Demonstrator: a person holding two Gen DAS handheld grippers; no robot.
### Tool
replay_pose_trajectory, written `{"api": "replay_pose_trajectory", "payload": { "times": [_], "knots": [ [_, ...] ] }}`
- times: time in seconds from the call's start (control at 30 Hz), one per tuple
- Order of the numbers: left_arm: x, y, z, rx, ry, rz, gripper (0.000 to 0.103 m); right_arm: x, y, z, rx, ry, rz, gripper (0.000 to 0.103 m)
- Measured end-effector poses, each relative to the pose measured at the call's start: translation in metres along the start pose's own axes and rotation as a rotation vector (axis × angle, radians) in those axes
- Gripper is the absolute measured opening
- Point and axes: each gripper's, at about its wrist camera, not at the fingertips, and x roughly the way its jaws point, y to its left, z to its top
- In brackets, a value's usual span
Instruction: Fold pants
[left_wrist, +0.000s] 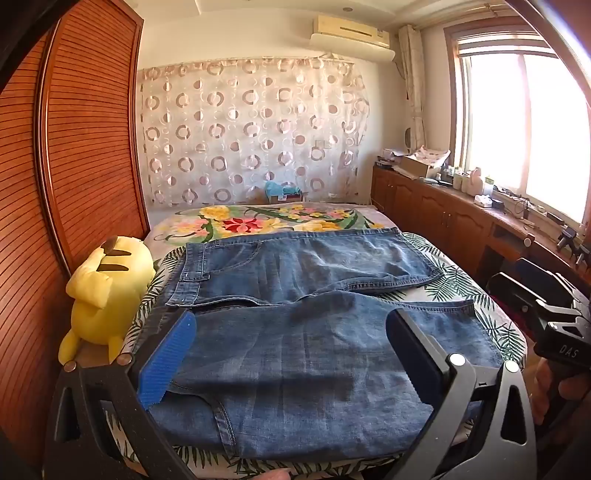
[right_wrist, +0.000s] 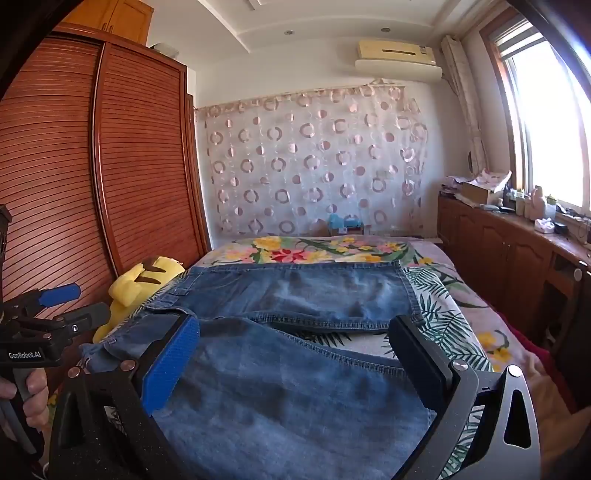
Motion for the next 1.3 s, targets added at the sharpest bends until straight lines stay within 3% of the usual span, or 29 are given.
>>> {"api": "replay_pose_trajectory", "payload": {
  "times": [1.3],
  "knots": [
    [-0.0004, -0.0002, -0.0021, 0.008, 0.009, 0.008, 0.103, 0.0003, 0.0050, -0.0005, 0.004, -0.010, 0.001, 0.102]
  ]
}}
